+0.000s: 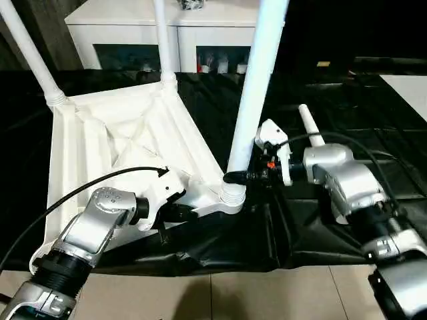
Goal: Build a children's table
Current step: Rotate leg to tighten
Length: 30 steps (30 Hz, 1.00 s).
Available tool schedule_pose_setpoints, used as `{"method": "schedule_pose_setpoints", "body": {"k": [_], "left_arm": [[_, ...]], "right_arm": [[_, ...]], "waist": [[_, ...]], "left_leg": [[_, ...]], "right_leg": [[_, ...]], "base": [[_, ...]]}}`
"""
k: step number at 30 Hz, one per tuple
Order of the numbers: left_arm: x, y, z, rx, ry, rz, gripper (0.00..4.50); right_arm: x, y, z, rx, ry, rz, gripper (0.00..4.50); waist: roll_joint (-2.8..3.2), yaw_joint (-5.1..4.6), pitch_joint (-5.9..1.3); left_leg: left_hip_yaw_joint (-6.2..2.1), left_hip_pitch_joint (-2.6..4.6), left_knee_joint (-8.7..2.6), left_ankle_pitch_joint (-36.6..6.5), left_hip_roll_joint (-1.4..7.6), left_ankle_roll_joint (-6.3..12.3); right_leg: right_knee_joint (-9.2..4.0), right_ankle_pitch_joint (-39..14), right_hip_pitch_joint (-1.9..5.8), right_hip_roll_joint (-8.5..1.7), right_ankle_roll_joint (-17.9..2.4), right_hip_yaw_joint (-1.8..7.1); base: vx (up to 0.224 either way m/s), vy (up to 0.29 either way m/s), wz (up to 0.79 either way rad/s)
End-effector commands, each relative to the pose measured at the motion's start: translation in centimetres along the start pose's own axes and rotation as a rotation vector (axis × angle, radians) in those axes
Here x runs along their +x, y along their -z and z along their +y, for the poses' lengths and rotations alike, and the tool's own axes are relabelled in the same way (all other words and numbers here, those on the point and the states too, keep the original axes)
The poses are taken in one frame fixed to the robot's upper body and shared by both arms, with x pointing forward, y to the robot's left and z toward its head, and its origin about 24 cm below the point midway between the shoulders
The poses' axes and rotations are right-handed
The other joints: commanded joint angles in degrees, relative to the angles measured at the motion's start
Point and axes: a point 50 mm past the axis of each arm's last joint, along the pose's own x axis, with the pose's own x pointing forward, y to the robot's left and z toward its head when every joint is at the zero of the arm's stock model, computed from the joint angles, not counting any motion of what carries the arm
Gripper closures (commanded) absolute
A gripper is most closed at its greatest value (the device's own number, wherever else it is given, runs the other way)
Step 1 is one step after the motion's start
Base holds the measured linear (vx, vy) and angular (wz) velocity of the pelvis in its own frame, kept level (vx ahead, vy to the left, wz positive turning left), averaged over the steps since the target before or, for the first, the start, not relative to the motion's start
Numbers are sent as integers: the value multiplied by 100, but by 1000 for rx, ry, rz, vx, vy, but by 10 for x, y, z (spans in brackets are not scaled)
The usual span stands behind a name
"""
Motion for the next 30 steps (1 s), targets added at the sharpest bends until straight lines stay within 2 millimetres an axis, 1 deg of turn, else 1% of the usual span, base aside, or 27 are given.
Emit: {"method": "schedule_pose_setpoints", "body": {"k": [1, 4, 5, 6, 8, 9, 11, 13, 17, 20, 22, 23, 25, 26, 30], "left_arm": [[-11, -19, 6, 78, -31, -68, 450], [-11, -19, 6, 79, -33, -64, 450], [-11, -19, 6, 80, -33, -63, 450], [-12, -19, 6, 80, -33, -62, 450], [-12, -19, 6, 82, -35, -62, 450], [-12, -19, 7, 83, -35, -62, 450], [-11, -19, 7, 85, -36, -60, 450], [-12, -19, 7, 87, -36, -59, 450], [-12, -19, 8, 91, -36, -57, 450], [-12, -19, 8, 97, -37, -54, 450], [-11, -20, 9, 103, -40, -51, 450], [-11, -20, 9, 105, -41, -50, 450], [-11, -20, 9, 108, -41, -47, 450], [-11, -19, 9, 110, -40, -45, 450], [-11, -19, 9, 115, -38, -38, 450]], "right_arm": [[-11, 23, -5, 87, 19, 135, 269], [-11, 15, -8, 85, -1, 109, 269], [-11, 9, -9, 95, -4, 82, 269], [-10, 6, -9, 102, -5, 64, 269], [-10, -2, -10, 105, -4, 13, 269], [-10, -6, -11, 115, -8, -12, 269], [-12, -10, -12, 110, -14, -25, 269], [-13, -12, -13, 104, -6, -24, 269], [-15, -14, -15, 100, 11, -28, 269], [-17, -14, -15, 96, 6, -23, 269], [-17, -14, -15, 92, 3, -19, 269], [-17, -14, -15, 92, 4, -20, 269], [-15, -14, -15, 94, 9, -21, 269], [-13, -13, -14, 92, 8, -19, 269], [-4, -10, -12, 91, 15, -19, 269]], "waist": [[-3, 11, -342], [-1, 45, -338], [-11, 59, -338], [-13, 81, -354], [-20, 96, -363], [-18, 108, -363], [-11, 111, -360], [1, 110, -359], [4, 105, -354], [-2, 109, -355], [-7, 108, -360], [0, 109, -360], [-9, 108, -359], [5, 110, -357], [5, 99, -357]], "left_leg": [[-22, 24, -287, 27, 192, 597], [-15, 22, -278, -64, 201, 577], [-16, 18, -276, -64, 197, 561], [-14, 10, -257, 9, 197, 561], [-15, -16, -235, 138, 187, 584], [-9, -23, -225, 138, 180, 612], [-9, -25, -226, 38, 188, 589], [-11, -23, -226, -25, 191, 542], [-10, -20, -227, -115, 186, 458], [-8, -21, -224, -104, 182, 452], [-9, -35, -216, -47, 175, 467], [-9, -35, -213, -50, 174, 474], [-7, -34, -212, -63, 175, 481], [-8, -34, -213, -88, 177, 471], [-11, -28, -221, -154, 180, 406]], "right_leg": [[-211, 1044, 305, -340, -1799, 249], [-213, 908, 294, -348, -1795, 252], [-208, 882, 295, -344, -1792, 255], [-189, 965, 291, -345, -1783, 260], [-160, 1131, 287, -339, -1778, 263], [-154, 1175, 270, -334, -1781, 258], [-159, 1076, 264, -336, -1776, 253], [-157, 1003, 255, -335, -1774, 252], [-164, 914, 255, -335, -1758, 254], [-161, 954, 259, -330, -1755, 257], [-150, 1032, 267, -328, -1755, 255], [-149, 1031, 265, -329, -1757, 254], [-151, 1019, 262, -327, -1761, 256], [-154, 967, 260, -330, -1758, 255], [-156, 882, 257, -329, -1747, 256]], "base": [[0, 0, 0], [0, 0, 0], [0, 0, 0], [0, 0, 0], [0, 0, 0], [0, 0, 0], [0, 0, 0], [0, 0, 0], [0, 0, 0], [0, 0, 0], [0, 0, 0], [0, 0, 0], [0, 0, 0], [0, 0, 0], [0, 0, 0]]}}
